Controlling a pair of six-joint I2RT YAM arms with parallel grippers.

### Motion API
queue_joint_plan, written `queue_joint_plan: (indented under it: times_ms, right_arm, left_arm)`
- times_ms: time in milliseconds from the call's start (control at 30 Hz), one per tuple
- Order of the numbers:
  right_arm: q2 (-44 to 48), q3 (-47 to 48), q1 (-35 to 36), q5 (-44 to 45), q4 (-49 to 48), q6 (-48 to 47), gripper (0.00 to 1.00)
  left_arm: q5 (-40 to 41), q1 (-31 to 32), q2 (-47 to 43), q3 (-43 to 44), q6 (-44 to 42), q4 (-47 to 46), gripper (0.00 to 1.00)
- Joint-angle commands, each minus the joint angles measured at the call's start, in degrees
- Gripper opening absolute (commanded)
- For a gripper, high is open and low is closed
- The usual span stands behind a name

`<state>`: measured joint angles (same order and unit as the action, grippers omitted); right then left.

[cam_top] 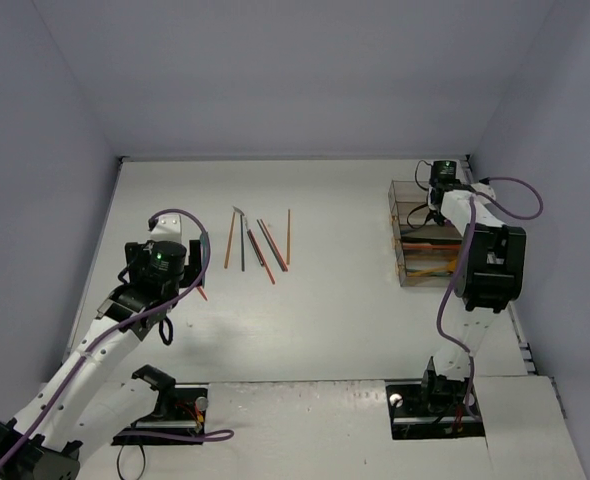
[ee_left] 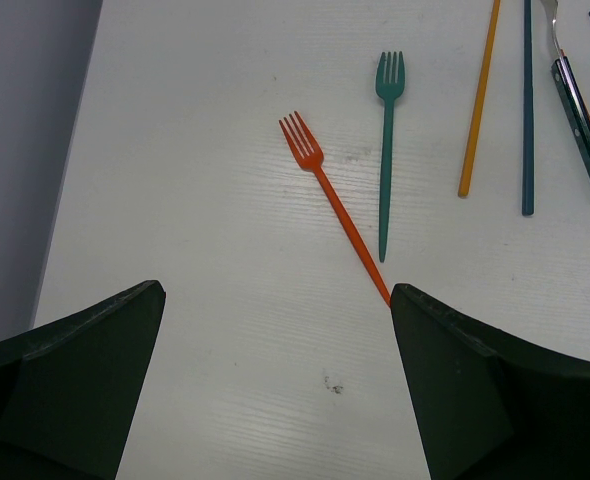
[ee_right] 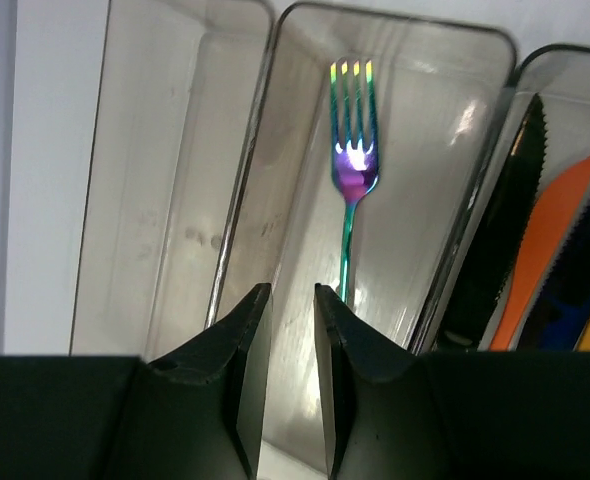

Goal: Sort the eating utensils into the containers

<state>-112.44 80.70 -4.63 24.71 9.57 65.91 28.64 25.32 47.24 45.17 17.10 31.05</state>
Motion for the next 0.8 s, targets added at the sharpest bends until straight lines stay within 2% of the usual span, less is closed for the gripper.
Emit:
queue_joint_plan:
  times_ms: [0,200,333,567,767]
  right_arm:
    - [7.76,3.58,4.99,-2.69,-2.97,-12.79,0.24]
    - [10.61,4.31,14.65,-12.67,-6.32,-29.97,0.25]
    - [9.29,6.32,22.26,-19.81,-6.83,-38.01,0.21]
    - [1.94,12.32,35.12,-26.97,-6.85,-49.67,0.22]
    - [-6.92,20.43,43.14,-28.89,-6.92,-55.14,0.24]
  left_arm:
    - [1.39,-0.54,0.22,1.44,-0.58,-2.25,0.95]
    - [0.98,-0.54,0.22,1.59,-0.67,-2.27,0.95]
    - [0.79,-0.62,0.03,1.59,-0.67,-2.31,0.95]
    - [0.54,-0.62,-0.91,1.85,0.47,-1.28,0.95]
    - [0.80,-0.62,-8.71,1.91,3.46,2.90,0.95]
